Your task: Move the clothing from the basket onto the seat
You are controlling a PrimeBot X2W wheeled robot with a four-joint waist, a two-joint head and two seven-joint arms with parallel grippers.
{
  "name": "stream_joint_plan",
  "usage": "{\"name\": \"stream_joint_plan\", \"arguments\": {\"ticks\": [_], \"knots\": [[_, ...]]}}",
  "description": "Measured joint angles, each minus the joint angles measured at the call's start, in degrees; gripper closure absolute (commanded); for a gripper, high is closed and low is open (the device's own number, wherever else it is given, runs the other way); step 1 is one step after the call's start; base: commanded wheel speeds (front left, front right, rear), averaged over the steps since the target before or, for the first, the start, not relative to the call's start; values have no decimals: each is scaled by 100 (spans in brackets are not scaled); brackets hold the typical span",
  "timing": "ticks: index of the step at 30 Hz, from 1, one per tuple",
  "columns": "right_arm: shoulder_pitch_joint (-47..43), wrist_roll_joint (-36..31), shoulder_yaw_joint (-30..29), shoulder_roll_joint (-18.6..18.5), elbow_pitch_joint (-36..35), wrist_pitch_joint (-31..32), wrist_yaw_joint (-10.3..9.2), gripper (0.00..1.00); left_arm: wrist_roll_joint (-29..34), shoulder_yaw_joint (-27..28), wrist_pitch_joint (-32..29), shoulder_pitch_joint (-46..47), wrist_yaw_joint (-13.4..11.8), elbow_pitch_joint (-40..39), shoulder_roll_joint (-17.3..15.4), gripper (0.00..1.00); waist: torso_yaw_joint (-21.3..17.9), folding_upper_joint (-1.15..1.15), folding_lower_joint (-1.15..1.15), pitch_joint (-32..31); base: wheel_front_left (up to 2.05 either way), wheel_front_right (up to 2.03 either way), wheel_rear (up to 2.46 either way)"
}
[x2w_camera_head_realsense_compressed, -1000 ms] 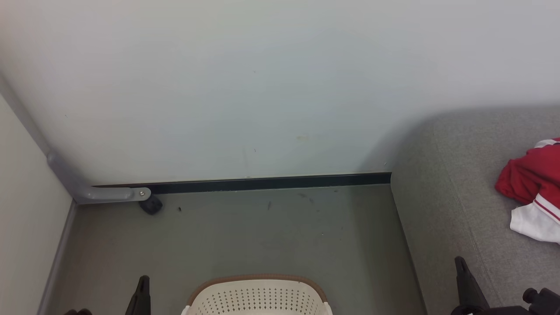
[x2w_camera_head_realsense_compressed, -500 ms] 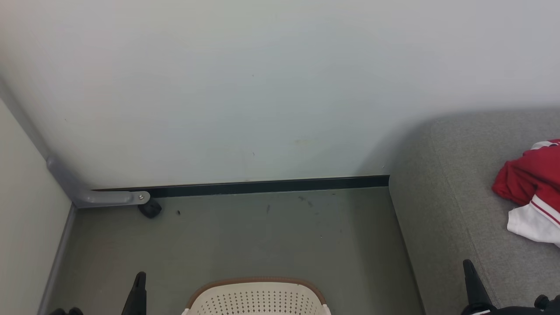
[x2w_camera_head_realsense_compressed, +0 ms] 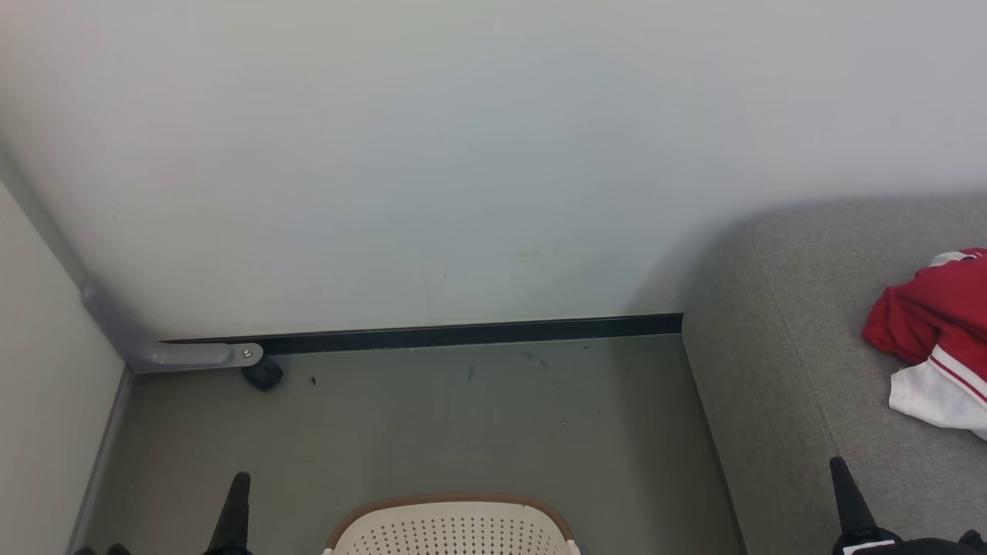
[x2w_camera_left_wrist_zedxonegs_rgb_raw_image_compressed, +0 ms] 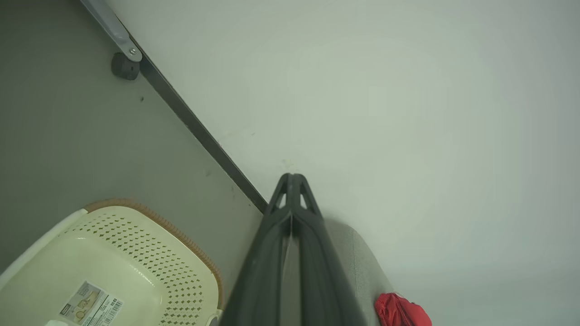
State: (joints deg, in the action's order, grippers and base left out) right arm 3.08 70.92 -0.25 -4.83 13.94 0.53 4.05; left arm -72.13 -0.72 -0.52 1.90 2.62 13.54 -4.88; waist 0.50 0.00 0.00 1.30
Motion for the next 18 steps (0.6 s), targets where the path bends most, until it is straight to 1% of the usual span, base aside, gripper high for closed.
{"name": "stream_joint_plan", "arguments": {"ticks": [9,18], "knots": [[59,645,-232,64,115,200,66,100,-614,183,-201,45,147,99,90,100,-16,0,0,-38,0,0,0],[113,1300,-458,134,188,360,176,100,-1177,372,-372,147,272,211,147,100,-32,0,0,-76,0,0,0]]}}
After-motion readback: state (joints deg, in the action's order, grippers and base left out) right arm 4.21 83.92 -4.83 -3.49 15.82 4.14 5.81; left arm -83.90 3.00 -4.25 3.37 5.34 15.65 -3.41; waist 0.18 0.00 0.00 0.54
